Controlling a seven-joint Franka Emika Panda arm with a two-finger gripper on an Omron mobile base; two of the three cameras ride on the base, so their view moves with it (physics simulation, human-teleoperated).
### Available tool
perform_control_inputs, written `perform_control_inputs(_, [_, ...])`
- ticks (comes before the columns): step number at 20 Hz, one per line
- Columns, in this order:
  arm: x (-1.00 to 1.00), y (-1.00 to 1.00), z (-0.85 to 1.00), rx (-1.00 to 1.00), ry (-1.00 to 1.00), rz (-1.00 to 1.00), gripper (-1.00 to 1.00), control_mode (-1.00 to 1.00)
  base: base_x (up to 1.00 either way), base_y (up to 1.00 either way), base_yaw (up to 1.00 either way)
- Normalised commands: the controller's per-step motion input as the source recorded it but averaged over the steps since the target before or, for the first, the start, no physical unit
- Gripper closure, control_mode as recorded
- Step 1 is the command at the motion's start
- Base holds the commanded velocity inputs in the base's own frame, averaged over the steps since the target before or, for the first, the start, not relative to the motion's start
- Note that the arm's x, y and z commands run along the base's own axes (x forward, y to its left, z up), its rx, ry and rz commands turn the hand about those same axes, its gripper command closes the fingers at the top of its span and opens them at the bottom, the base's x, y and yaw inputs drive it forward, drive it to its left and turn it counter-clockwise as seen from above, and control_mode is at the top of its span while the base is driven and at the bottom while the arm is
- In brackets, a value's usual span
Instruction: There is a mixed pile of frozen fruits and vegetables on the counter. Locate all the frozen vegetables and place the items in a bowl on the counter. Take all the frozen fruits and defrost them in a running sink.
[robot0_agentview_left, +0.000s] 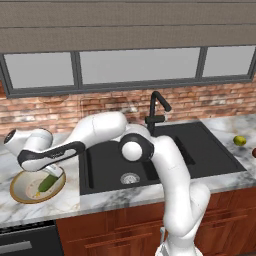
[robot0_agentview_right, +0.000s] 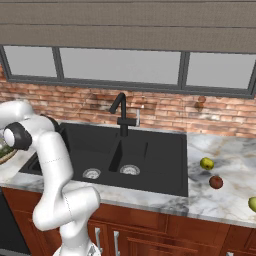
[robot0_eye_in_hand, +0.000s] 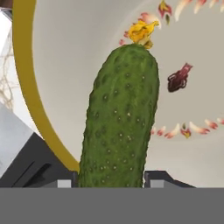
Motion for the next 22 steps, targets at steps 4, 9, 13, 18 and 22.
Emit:
perform_control_inputs(4, [0.03,0.0,0.22,0.06,0.02,0.0,-1.0,-1.0,0.0,0.0,0.0])
perform_control_inputs(9, [-0.07,0.0,0.46,0.07,0.0,0.0,-1.0,-1.0,0.0,0.0,0.0])
perform_control_inputs(13, [-0.41,-0.04,0.28,0.07,-0.01,-0.05,-1.0,-1.0,0.0,0.0,0.0])
perform_control_inputs(18, [-0.69,-0.36,0.28,0.04,-0.1,-0.12,-1.0,-1.0,0.0,0.0,0.0])
perform_control_inputs(22, [-0.76,-0.55,0.12,0.0,-0.12,-0.15,-1.0,-1.0,0.0,0.0,0.0])
